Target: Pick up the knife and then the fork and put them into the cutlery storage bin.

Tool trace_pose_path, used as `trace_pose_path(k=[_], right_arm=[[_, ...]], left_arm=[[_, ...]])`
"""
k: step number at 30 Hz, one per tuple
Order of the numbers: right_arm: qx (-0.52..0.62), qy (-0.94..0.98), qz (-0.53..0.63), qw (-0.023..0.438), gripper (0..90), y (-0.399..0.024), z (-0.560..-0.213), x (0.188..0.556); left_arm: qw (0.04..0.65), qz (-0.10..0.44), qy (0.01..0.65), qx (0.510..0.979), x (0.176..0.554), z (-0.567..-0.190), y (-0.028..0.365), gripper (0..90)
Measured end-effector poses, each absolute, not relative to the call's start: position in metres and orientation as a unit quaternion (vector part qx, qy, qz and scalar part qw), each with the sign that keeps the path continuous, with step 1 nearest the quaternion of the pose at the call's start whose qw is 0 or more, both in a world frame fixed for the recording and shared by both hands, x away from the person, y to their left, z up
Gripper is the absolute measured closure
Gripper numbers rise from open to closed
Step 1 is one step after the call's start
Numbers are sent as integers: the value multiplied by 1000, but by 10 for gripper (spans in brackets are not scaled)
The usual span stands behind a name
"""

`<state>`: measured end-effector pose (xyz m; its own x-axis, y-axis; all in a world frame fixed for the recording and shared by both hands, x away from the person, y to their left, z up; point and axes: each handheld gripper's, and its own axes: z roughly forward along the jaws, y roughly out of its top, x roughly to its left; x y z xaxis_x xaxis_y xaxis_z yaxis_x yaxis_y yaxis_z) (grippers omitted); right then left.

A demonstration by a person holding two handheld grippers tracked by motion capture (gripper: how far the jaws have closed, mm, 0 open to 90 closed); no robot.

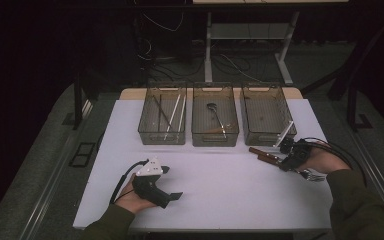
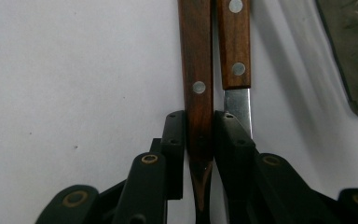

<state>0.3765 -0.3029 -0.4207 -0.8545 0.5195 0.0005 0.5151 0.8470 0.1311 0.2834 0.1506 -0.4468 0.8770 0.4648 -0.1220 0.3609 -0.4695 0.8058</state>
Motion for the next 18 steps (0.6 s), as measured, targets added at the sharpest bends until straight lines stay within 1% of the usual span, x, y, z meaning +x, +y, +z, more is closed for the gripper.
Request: trace_pose_path(k=[9,14,18], right_arm=[[239,971,19,20,775,-292,-420,381],[246,968,41,18,776,-297,-419,380],[254,963,87,9,776,-302,-414,377]], left_arm=[[455,57,241,855,283,-447,151,0],[455,57,240,855,283,-446,151,0],[461,58,242,852,284,-445,154,0]])
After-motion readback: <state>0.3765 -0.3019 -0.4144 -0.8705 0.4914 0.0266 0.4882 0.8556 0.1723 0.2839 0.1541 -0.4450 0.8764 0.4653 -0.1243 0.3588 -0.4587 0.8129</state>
